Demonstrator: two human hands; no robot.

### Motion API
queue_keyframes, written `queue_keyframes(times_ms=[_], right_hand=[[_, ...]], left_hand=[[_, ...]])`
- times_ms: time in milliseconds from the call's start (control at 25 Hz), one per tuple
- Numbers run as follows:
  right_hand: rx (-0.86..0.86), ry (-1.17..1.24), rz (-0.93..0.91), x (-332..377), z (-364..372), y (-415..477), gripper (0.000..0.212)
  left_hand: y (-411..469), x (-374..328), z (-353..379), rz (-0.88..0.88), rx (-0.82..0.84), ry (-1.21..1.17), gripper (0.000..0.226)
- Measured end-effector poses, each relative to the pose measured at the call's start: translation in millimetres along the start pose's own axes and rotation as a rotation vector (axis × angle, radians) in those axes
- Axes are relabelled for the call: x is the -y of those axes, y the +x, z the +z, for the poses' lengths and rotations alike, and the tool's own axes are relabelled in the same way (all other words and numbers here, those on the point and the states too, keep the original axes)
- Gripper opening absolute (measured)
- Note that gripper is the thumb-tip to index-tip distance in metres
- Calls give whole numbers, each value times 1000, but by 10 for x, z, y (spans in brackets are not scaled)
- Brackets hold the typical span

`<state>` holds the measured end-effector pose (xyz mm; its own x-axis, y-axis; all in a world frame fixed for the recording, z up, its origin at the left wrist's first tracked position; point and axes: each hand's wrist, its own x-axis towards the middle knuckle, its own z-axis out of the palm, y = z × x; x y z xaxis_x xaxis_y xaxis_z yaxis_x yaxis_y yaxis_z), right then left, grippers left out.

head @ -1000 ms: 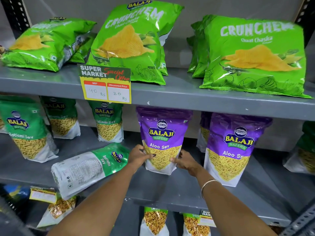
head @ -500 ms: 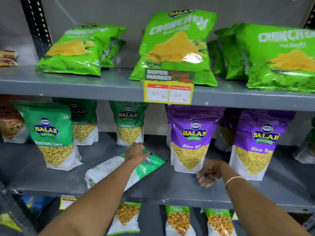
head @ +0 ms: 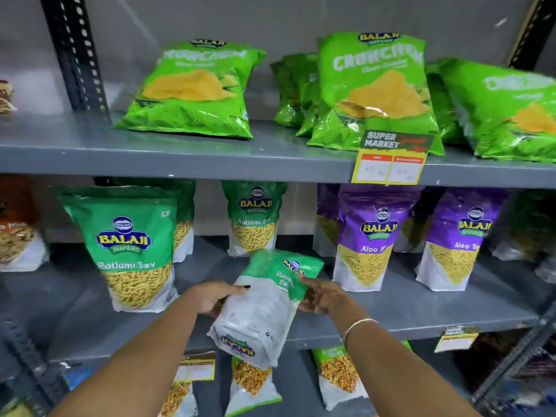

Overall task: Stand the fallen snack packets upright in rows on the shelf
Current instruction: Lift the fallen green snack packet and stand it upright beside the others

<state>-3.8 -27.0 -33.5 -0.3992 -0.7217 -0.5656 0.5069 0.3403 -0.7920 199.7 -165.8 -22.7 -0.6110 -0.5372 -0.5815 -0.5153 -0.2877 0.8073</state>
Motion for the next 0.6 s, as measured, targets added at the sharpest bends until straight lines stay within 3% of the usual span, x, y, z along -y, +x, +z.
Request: queue_keyframes(times_ms=[280, 320, 440, 600], right_hand=[[63, -106, -247, 603, 179, -252, 7], [55, -104, -299, 717, 235, -294, 3], [38, -148, -454, 928, 368, -296, 19], [-29, -182, -545, 885, 448, -76, 18]], left_hand=[[-352, -423, -24, 167, 0, 171, 18], [-361, -471, -22, 207, -36, 145, 21], [-292, -504, -21, 345, -230, 123, 29], [-40, -402, 1, 466, -439, 104, 57]])
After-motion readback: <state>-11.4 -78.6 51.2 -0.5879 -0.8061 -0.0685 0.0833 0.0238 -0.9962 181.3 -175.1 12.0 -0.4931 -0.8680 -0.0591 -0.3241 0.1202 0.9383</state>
